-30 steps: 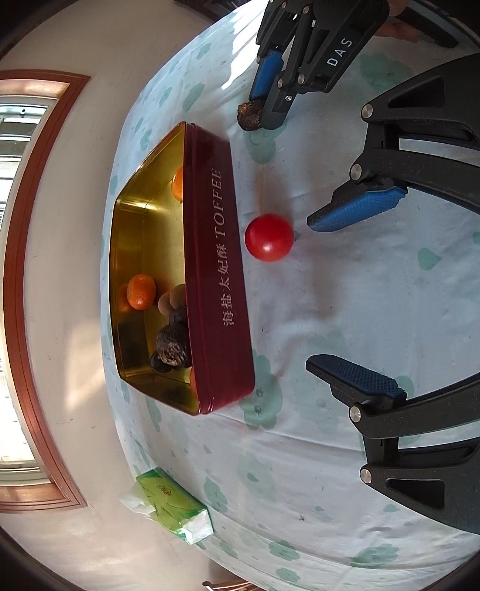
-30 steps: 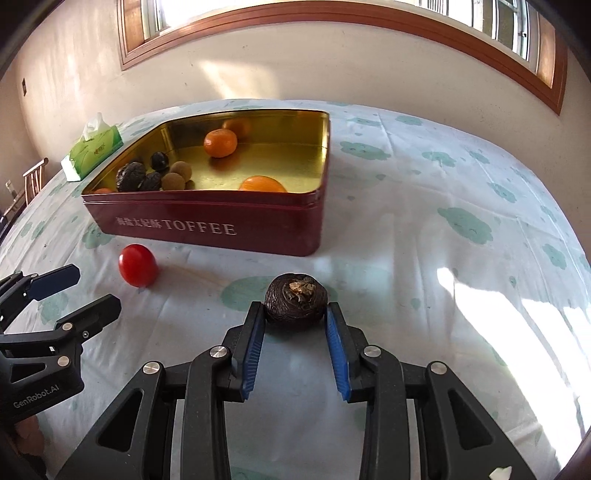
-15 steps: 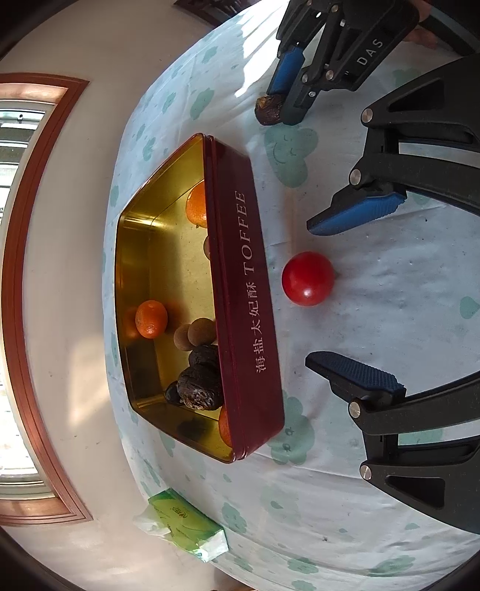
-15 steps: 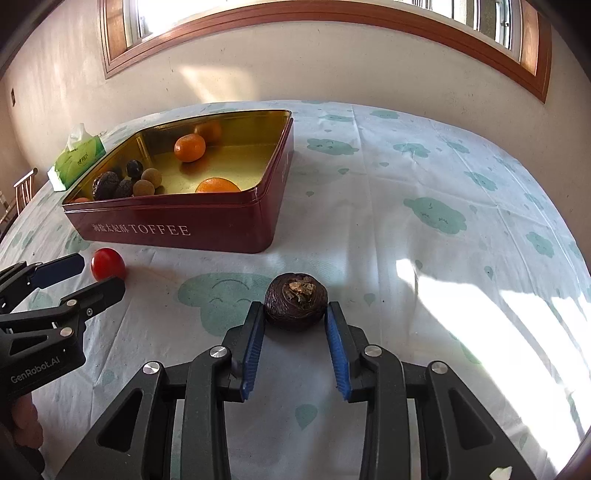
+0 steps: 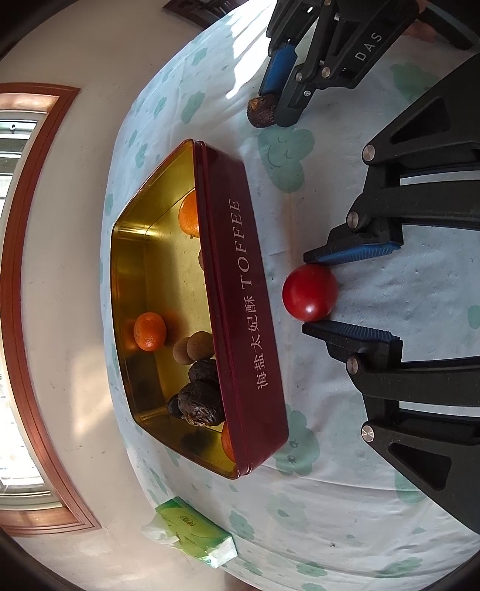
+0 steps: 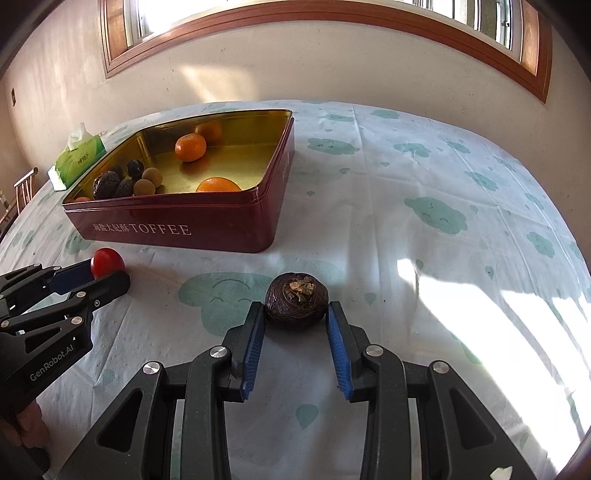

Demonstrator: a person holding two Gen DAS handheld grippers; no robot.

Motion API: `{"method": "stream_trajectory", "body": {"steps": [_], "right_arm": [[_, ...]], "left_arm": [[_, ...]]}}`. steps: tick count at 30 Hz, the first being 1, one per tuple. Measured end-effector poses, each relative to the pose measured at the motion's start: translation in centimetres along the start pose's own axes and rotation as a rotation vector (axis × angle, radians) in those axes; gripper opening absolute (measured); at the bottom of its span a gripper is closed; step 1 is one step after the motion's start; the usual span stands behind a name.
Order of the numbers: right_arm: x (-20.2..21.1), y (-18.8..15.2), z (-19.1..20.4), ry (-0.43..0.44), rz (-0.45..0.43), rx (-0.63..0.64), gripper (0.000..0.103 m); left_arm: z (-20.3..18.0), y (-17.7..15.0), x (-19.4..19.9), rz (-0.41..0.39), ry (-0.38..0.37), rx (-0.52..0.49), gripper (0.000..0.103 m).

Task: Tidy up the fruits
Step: 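Carry the wrinkled fruit with the right tool while the left carries the tomato toward the tin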

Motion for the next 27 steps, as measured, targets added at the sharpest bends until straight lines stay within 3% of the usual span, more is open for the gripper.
{"method": "stream_trajectory", "body": {"steps": [27], "right_arm": [[-0.01, 0.00, 0.05, -0.002, 0.000, 0.002, 0.032]], "left_arm": [[0.19, 0.13, 0.07, 0.001, -0.003, 0.017, 0.031]]}}
Point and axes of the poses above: each gripper's, at about its wrist camera, not at the fingertips, and x roughly against the way its jaws point, z to its left, y to its top, the point moved 10 cm from there along -x, roughly the way its jaws point, and after that the axes turned 1 degree about -y, right-handed, at the moved point
